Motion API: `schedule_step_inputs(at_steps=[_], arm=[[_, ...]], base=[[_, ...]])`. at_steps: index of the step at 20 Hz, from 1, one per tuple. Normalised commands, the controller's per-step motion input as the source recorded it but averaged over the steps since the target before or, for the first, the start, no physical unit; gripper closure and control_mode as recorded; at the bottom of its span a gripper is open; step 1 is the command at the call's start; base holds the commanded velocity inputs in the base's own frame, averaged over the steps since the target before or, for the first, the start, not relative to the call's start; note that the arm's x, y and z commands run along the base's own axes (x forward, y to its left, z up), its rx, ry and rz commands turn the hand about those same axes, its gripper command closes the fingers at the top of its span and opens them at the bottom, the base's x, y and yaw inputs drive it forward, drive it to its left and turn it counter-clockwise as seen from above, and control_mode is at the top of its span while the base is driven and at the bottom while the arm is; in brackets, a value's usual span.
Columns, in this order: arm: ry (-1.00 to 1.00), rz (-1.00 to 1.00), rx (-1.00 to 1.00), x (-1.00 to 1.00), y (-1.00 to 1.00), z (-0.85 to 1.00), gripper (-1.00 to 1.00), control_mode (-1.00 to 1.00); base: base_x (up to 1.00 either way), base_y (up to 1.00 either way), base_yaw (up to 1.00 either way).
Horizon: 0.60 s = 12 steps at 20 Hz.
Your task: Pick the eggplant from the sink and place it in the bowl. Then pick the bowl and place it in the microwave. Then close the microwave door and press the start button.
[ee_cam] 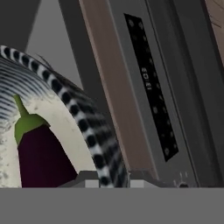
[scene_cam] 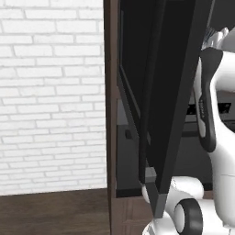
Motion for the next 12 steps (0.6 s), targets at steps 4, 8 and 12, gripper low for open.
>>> schedule_step_inputs(at_steps=[4,8,12], arm=[[0.0,0.03,0.0,0.65,-0.23,0.19,1.0,-1.0],[0.0,0.04,0.0,0.67,-0.16,0.0,1.0,-1.0],[0.01,0.04,0.0,0.7,-0.07,-0.01,1.0,-1.0]], base=[[0.0,0.0,0.0],[0.0,0.0,0.0],[0.0,0.0,0.0]])
